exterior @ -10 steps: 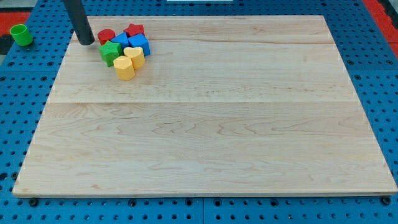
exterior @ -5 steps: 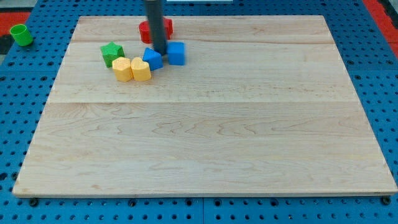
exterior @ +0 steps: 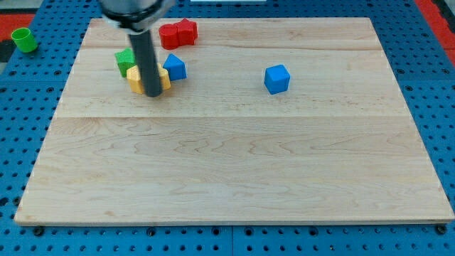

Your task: Move the blue blocks away from the group of blocks

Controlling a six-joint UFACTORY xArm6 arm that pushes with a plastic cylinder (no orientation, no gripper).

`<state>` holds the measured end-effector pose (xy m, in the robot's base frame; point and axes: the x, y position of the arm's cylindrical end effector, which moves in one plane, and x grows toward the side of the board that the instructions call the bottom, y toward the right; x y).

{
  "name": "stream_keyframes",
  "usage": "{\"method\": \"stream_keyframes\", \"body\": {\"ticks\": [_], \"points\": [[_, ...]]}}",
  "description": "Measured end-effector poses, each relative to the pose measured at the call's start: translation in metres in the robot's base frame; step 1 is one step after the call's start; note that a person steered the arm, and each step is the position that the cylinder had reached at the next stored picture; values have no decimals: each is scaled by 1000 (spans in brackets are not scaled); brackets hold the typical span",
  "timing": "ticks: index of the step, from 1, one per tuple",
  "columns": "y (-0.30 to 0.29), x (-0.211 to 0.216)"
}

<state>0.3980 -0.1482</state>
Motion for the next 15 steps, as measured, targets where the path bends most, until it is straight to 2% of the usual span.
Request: {"method": "stream_keyframes", "body": {"ticks": [1,2,3,5,7,9,11,12,14,15], "points": [[-63,10],[-73,-17],[-33,-32],[-5,-47],[-18,-60],[73,-67],[64,-79],[94,-91],[179,-61],[179,-61]]}}
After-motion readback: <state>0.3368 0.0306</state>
